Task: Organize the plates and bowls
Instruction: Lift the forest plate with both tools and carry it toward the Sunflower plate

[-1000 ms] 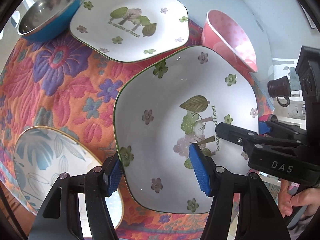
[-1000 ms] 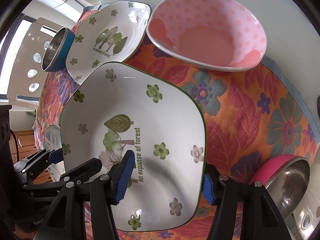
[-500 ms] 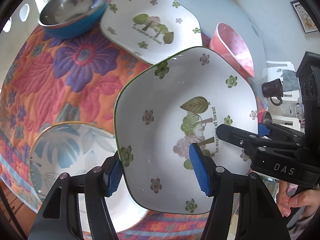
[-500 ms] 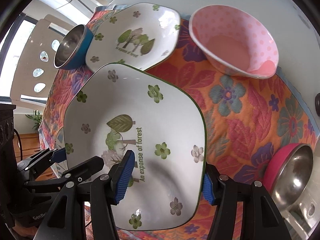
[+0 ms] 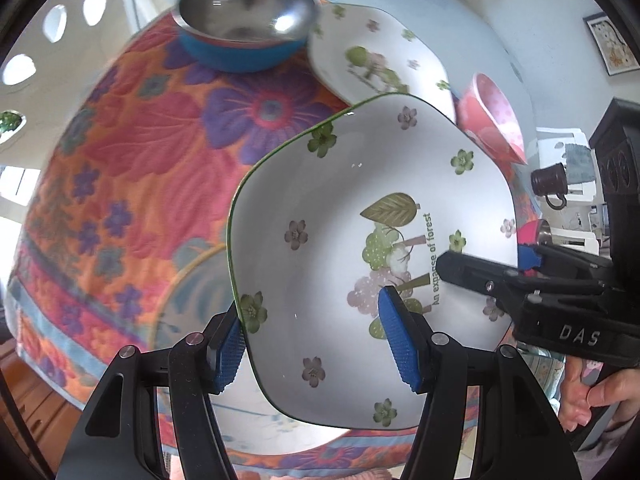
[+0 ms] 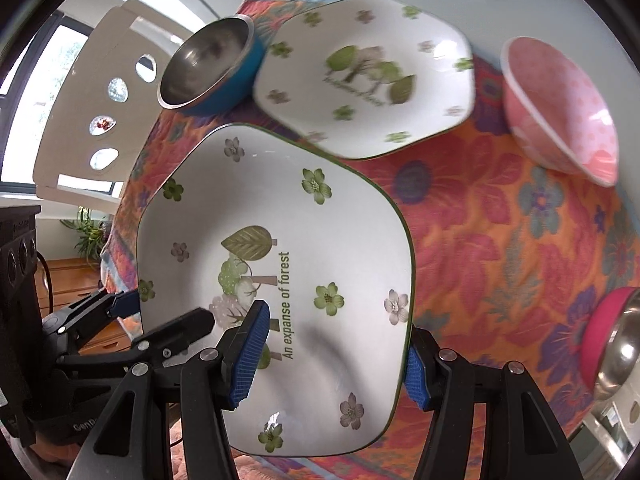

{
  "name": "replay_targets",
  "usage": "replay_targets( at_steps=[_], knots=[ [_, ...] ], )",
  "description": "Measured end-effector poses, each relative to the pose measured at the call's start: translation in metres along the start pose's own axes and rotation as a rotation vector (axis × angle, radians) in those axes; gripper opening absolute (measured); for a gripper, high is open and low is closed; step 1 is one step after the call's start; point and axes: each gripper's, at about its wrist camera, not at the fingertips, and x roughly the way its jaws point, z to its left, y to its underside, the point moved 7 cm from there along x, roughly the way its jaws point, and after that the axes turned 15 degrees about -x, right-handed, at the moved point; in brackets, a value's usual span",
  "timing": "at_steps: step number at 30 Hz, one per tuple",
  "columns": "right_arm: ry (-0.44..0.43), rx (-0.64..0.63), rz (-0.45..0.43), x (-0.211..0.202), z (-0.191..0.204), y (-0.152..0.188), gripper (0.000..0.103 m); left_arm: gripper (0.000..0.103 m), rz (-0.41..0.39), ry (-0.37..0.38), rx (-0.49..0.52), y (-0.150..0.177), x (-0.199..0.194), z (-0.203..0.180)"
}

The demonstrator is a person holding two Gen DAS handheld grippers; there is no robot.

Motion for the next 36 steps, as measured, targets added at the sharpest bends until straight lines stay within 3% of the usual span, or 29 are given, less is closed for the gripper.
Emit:
replay_targets(
  at_steps=[18,30,36],
  knots=[
    [-0.083,0.041,0.056,0.048,0.06,0.011,0.059,0.059,0.038,-0.02,0.01,-0.003,-0.004,0.063],
    [-0.103,0.114,0.084,0.069,0.063,0.034,0.059,0.059,0.073,-0.017,0.053,0.012,0.006,0.064],
    [-0.109,0.128,0.096,0.071,0.058,0.042,0.059,0.059,0.078,-0.05,0.079,0.02,0.013,0.06]
  ],
)
